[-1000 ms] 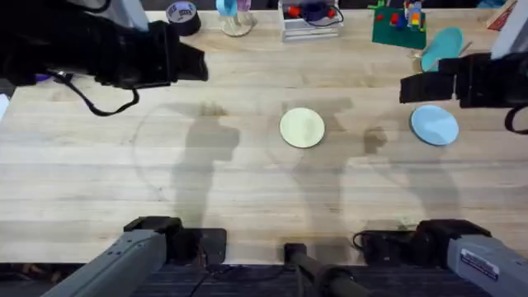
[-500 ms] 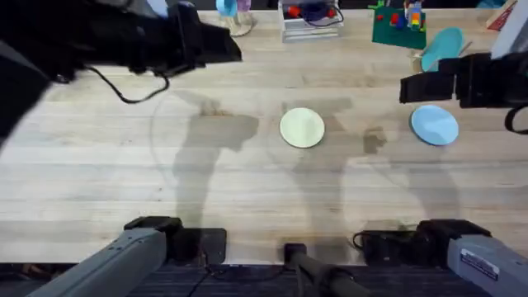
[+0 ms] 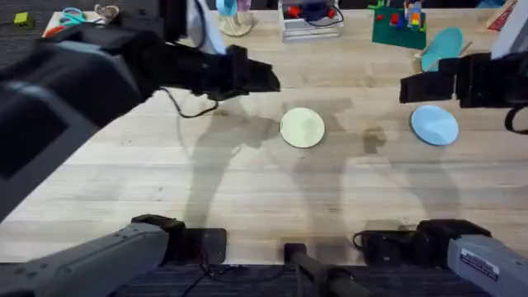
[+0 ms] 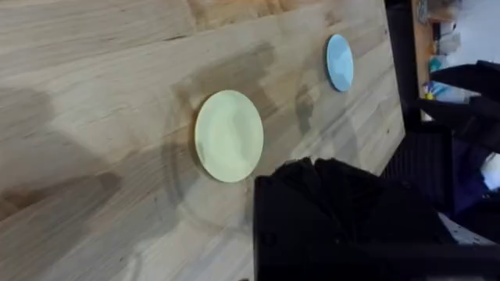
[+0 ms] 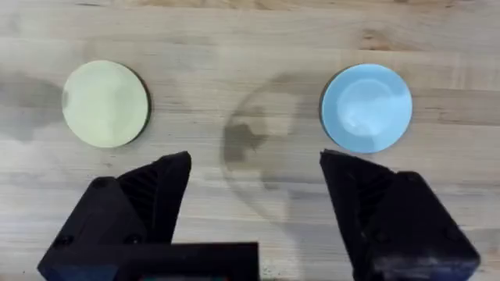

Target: Pick up the plates from the table one by one and place each into a slot on the dish rack.

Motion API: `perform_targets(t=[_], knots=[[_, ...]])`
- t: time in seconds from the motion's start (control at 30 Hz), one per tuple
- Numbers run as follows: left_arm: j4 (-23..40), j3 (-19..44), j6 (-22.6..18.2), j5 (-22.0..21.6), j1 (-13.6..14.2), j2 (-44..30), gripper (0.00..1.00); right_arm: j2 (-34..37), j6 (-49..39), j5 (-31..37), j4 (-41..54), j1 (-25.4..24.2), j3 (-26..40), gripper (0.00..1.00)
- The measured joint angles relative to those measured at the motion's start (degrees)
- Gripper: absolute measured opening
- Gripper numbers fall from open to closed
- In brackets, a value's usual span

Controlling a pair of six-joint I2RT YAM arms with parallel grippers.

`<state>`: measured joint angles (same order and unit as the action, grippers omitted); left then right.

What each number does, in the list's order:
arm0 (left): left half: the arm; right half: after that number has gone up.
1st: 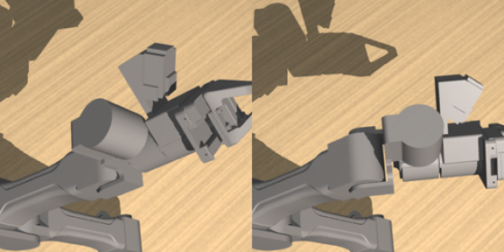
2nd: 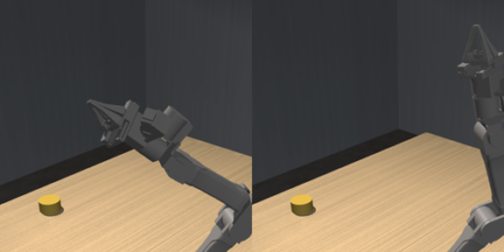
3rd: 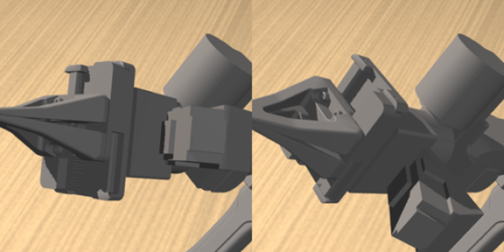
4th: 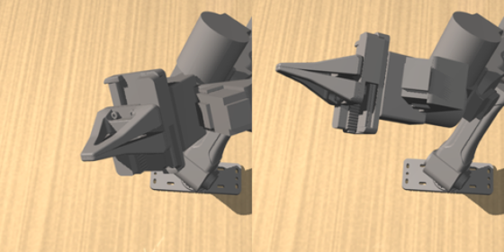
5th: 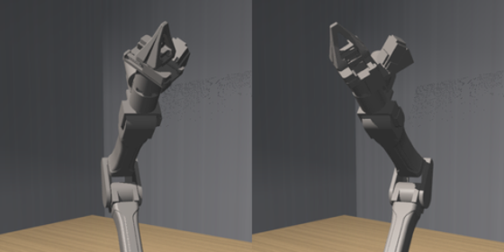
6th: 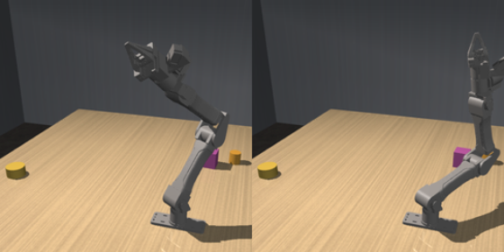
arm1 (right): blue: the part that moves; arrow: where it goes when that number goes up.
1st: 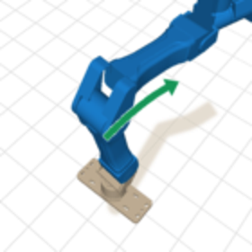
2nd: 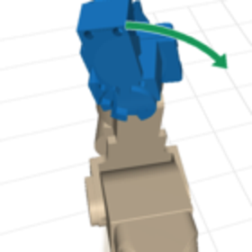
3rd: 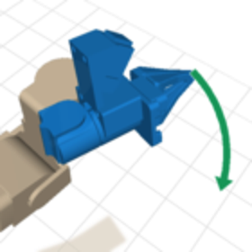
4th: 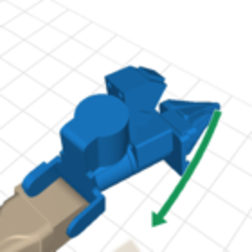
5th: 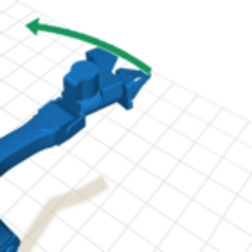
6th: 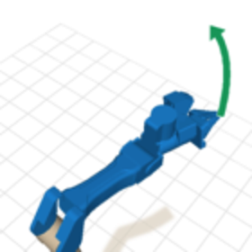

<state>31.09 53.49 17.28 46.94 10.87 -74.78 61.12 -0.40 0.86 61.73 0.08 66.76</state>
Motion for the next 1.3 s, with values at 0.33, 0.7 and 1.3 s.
perform_targets(t=[0.33,0.7,1.3], knots=[[-2.6,0.0,0.7,-0.9,3.4,-7.5,0.043,0.0,0.0,0.0,0.0,0.0,0.0,0.995],[-8.0,0.0,0.7,-2.0,6.3,-15.4,0.042,0.0,0.0,0.0,0.0,0.0,0.0,0.993],[-8.2,0.0,-3.8,-1.8,6.2,-26.1,0.043,0.0,0.0,0.0,0.0,0.0,0.0,0.995]])
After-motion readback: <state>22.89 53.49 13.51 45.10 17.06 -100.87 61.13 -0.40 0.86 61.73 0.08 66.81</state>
